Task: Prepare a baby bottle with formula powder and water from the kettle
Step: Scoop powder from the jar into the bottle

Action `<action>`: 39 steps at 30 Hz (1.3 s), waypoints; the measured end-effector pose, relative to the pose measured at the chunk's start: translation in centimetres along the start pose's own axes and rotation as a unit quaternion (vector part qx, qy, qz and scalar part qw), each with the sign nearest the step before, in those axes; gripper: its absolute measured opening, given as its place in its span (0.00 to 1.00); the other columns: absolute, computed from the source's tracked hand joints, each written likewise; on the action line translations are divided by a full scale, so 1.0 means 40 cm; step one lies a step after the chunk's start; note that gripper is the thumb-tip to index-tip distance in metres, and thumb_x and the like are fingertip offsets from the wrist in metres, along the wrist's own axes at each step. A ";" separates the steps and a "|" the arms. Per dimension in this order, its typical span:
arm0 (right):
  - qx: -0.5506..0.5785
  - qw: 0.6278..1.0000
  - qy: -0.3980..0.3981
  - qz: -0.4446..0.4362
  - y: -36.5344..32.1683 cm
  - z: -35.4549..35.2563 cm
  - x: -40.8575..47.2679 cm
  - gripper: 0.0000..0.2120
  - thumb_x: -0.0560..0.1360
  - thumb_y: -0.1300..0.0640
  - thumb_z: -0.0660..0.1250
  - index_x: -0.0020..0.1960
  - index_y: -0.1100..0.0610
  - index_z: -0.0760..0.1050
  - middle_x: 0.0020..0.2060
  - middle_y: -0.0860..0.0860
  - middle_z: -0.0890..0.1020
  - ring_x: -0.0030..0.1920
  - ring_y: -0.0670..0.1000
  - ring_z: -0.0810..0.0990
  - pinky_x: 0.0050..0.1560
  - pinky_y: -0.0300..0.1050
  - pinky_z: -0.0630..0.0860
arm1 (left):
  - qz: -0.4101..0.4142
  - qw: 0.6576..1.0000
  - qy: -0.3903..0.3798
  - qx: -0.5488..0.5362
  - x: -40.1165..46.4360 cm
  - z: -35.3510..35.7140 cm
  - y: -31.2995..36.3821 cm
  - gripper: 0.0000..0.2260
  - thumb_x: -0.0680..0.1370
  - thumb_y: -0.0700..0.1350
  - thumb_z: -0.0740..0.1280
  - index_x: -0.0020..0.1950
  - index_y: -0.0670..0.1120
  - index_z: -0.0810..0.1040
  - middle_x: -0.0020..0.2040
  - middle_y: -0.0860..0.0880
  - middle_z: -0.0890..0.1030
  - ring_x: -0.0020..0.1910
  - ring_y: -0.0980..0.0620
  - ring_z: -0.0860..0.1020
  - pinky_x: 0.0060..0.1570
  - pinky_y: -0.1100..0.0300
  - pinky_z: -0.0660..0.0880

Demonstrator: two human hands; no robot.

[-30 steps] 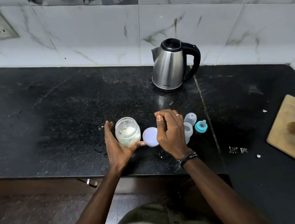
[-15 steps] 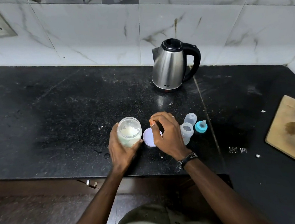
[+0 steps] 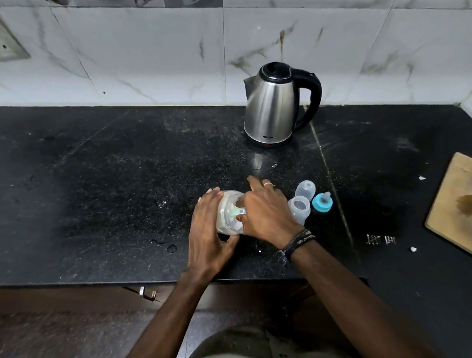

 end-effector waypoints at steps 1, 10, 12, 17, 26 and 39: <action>-0.007 1.000 -0.001 0.004 -0.001 -0.006 -0.003 0.17 0.73 0.49 0.72 0.61 0.51 0.81 0.71 0.56 0.67 0.66 0.60 0.70 0.63 0.57 0.73 | 0.008 1.000 0.000 0.002 -0.001 0.003 -0.001 0.34 0.73 0.48 0.78 0.74 0.37 0.70 0.75 0.39 0.73 0.77 0.45 0.69 0.71 0.36 0.72; 0.032 0.999 0.013 0.012 0.006 -0.011 -0.017 0.08 0.74 0.56 0.72 0.52 0.58 0.82 0.65 0.54 0.75 0.61 0.60 0.73 0.56 0.56 0.78 | 0.042 0.999 0.001 0.008 -0.001 0.006 0.010 0.34 0.71 0.45 0.80 0.72 0.36 0.71 0.74 0.37 0.74 0.76 0.43 0.71 0.68 0.35 0.73; 0.033 0.999 0.016 0.006 0.010 -0.010 -0.018 0.07 0.74 0.57 0.71 0.50 0.59 0.82 0.62 0.54 0.76 0.59 0.59 0.74 0.53 0.54 0.78 | 0.042 0.999 0.000 0.009 0.000 0.007 0.013 0.34 0.71 0.44 0.81 0.72 0.34 0.72 0.74 0.37 0.74 0.76 0.42 0.71 0.69 0.35 0.73; 0.047 0.999 -0.006 0.008 0.025 -0.002 -0.013 0.13 0.73 0.51 0.74 0.55 0.55 0.83 0.62 0.51 0.77 0.60 0.58 0.75 0.54 0.52 0.79 | 0.051 0.999 -0.004 0.017 -0.003 0.007 0.019 0.34 0.71 0.45 0.81 0.71 0.35 0.73 0.73 0.37 0.75 0.75 0.41 0.72 0.69 0.35 0.73; 0.088 0.993 -0.074 -0.031 0.035 -0.024 -0.021 0.06 0.73 0.57 0.69 0.47 0.58 0.83 0.63 0.56 0.75 0.61 0.60 0.75 0.57 0.53 0.78 | -0.019 0.998 0.012 -0.053 -0.014 0.009 0.031 0.38 0.70 0.49 0.81 0.74 0.41 0.68 0.74 0.41 0.74 0.74 0.42 0.74 0.70 0.44 0.75; 0.048 0.992 0.057 -0.101 0.004 -0.102 -0.056 0.12 0.77 0.50 0.67 0.46 0.57 0.84 0.74 0.54 0.69 0.69 0.59 0.70 0.63 0.55 0.69 | -0.121 0.982 0.048 -0.134 0.000 0.006 0.045 0.40 0.67 0.42 0.84 0.73 0.35 0.69 0.71 0.39 0.76 0.71 0.40 0.77 0.68 0.39 0.74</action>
Point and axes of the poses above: each hand's wrist, its own x-axis towards the middle knuckle, its own z-axis out of the palm, y = z × x, the point moved 2 cm from there along x, towards the middle knuckle
